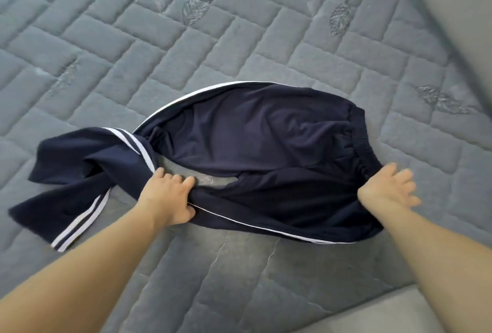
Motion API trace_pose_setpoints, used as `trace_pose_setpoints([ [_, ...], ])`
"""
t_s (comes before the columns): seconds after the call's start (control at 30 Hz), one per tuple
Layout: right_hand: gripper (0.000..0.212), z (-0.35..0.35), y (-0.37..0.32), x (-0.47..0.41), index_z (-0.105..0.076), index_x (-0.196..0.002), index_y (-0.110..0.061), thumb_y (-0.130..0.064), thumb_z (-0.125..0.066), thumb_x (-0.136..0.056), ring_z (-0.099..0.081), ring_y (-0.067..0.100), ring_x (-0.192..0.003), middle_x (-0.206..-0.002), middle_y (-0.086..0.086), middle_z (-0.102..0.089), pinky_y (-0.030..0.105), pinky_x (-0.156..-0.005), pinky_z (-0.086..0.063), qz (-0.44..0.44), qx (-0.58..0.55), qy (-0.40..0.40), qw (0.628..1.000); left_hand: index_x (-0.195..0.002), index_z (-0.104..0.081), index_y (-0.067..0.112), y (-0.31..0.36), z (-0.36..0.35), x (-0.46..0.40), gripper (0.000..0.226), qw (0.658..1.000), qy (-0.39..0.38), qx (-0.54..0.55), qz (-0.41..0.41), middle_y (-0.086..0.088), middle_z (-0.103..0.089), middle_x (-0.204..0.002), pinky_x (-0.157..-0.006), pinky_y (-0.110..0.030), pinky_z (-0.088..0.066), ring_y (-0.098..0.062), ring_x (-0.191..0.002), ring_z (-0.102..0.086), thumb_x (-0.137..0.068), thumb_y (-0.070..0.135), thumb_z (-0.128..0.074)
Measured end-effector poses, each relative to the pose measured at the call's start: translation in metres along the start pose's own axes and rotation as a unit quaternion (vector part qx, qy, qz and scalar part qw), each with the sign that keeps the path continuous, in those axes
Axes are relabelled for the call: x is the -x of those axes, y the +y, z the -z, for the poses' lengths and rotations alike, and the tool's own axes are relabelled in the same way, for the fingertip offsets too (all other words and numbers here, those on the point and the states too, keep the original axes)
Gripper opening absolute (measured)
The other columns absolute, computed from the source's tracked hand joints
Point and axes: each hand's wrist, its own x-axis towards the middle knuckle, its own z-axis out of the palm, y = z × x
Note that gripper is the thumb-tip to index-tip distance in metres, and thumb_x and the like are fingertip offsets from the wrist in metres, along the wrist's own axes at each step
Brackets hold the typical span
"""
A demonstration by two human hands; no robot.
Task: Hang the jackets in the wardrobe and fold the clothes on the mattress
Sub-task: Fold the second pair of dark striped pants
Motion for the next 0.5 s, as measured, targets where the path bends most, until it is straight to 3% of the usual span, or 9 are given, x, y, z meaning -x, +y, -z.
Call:
trace_pose_setpoints([
  [0.07,0.080,-0.006,-0.016,0.028,-0.020,-0.150,-0.013,-0.019,-0.058,-0.080,-0.029,0.038,-0.132,-0.148,0.017,-0.024,0.062,-0.109,-0.019,0.094,0.092,0.065,0.989,-0.130,-0.045,0.022,-0.021,-0.009,0.013,0.061,0.999,-0.002,-0.036,0.034,-0.002,-0.060,-0.125,-0.112,-0.042,-0.022,-0.024,-0.113,-0.056,-0.081,0.057,-0.039],
  [0.13,0.059,-0.023,-0.042,0.073,-0.049,-0.128,-0.010,-0.022,-0.058,-0.070,-0.047,0.038,-0.110,-0.123,0.017,-0.047,0.052,-0.098,-0.037,0.284,0.078,0.126,0.947,-0.125,-0.050,0.021,-0.038,-0.013,0.025,0.054,0.997,-0.001,-0.063,0.054,-0.003,-0.060,-0.124,-0.112,-0.043,-0.021,-0.025,-0.114,-0.054,-0.084,0.054,-0.037],
  [0.2,0.042,-0.044,-0.072,0.143,-0.056,-0.115,-0.013,-0.031,-0.055,-0.077,-0.053,0.034,-0.101,-0.111,0.011,-0.052,0.044,-0.087,-0.045,0.457,0.017,0.042,0.888,-0.116,-0.053,0.021,-0.046,-0.016,0.037,0.043,0.996,0.010,-0.072,0.043,-0.002,-0.063,-0.118,-0.099,-0.039,-0.029,-0.024,-0.109,-0.055,-0.088,0.049,-0.036],
  [0.27,0.046,-0.067,-0.097,0.213,-0.046,-0.124,-0.015,-0.040,-0.056,-0.086,-0.052,0.030,-0.107,-0.119,0.007,-0.050,0.042,-0.090,-0.041,0.555,0.051,-0.072,0.827,-0.113,-0.053,0.022,-0.049,-0.018,0.052,0.033,0.997,0.014,-0.068,0.014,-0.002,-0.063,-0.116,-0.087,-0.038,-0.033,-0.025,-0.105,-0.056,-0.091,0.041,-0.037],
  [0.33,0.043,-0.083,-0.115,0.254,-0.042,-0.127,-0.015,-0.027,-0.057,-0.089,-0.056,0.029,-0.111,-0.123,0.007,-0.056,0.040,-0.090,-0.039,0.586,0.152,-0.094,0.791,-0.115,-0.052,0.023,-0.053,-0.024,0.070,0.026,0.997,0.006,-0.072,0.014,-0.002,-0.062,-0.115,-0.080,-0.036,-0.036,-0.024,-0.103,-0.058,-0.094,0.029,-0.038],
  [0.43,0.036,-0.089,-0.127,0.263,-0.055,-0.125,-0.016,-0.012,-0.051,-0.090,-0.061,0.026,-0.114,-0.126,0.006,-0.062,0.033,-0.089,-0.044,0.493,0.257,-0.141,0.819,-0.112,-0.059,0.024,-0.075,-0.047,0.098,0.027,0.991,-0.054,-0.089,0.090,0.002,-0.065,-0.110,-0.070,-0.029,-0.041,-0.020,-0.099,-0.063,-0.094,0.014,-0.042],
  [0.5,0.037,-0.082,-0.129,0.265,-0.060,-0.126,-0.017,-0.011,-0.051,-0.091,-0.060,0.025,-0.118,-0.130,0.004,-0.061,0.034,-0.094,-0.045,0.456,0.320,-0.159,0.815,-0.112,-0.062,0.023,-0.099,-0.069,0.118,0.027,0.984,-0.092,-0.064,0.140,0.005,-0.067,-0.109,-0.069,-0.025,-0.045,-0.017,-0.100,-0.066,-0.093,0.010,-0.046],
])
